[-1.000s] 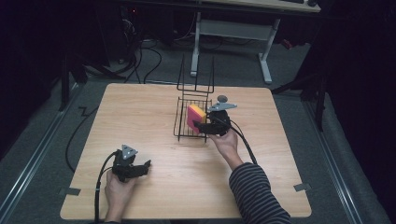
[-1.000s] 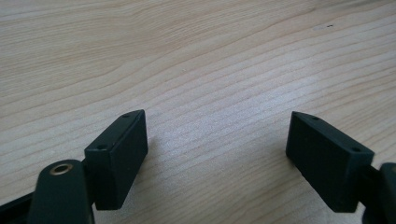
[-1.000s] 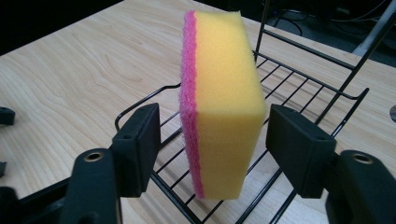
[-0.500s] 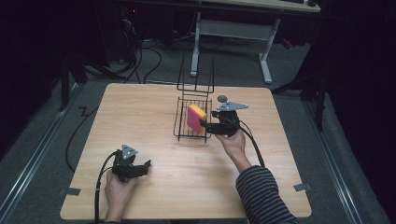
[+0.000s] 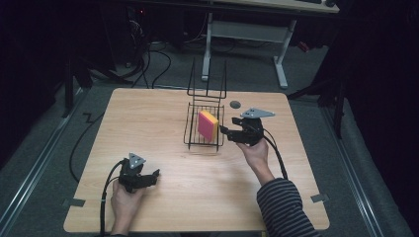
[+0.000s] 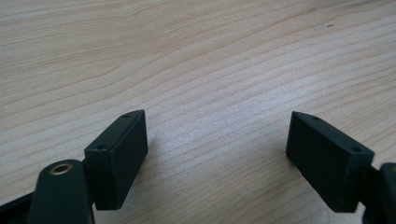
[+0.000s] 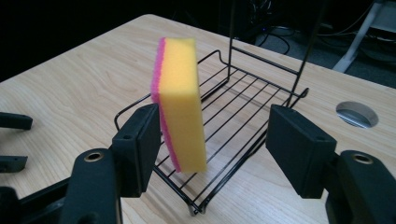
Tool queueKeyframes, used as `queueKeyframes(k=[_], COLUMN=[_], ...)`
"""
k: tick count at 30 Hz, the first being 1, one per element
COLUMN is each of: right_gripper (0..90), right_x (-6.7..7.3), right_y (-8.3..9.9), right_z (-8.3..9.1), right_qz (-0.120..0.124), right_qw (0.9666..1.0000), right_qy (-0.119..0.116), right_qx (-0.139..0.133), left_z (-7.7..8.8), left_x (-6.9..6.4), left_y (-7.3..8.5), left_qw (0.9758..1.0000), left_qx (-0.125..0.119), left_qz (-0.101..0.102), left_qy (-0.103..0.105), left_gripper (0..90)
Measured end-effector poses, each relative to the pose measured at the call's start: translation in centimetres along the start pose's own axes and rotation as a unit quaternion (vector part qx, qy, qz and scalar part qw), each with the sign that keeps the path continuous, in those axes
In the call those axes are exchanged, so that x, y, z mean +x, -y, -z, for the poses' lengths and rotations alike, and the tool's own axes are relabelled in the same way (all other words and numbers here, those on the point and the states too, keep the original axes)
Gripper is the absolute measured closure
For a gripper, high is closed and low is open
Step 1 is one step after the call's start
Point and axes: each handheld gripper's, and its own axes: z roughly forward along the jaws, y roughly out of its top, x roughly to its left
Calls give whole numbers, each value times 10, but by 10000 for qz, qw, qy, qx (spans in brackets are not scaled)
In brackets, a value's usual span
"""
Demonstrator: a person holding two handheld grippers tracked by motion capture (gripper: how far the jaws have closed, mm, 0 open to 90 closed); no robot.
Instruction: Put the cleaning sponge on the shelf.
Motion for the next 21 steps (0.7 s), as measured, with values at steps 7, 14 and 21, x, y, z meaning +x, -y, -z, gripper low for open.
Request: queueKeyframes(k=[7, 14, 21], right_gripper=[366, 366, 366], right_x=[-9, -12, -12], right_y=[5, 5, 5], right_z=[9, 18, 29], right_qz=[-70, -117, -132], right_qw=[9999, 9999, 9998], right_qy=[87, 101, 121], right_qx=[26, -46, -80], left_z=[0, 0, 0], left_x=[0, 0, 0], left_y=[0, 0, 0], left_qw=[10000, 10000, 10000], left_qx=[-5, -7, -7], left_qz=[-2, -2, -1], left_qy=[-2, -6, -4], left_gripper=[213, 213, 213])
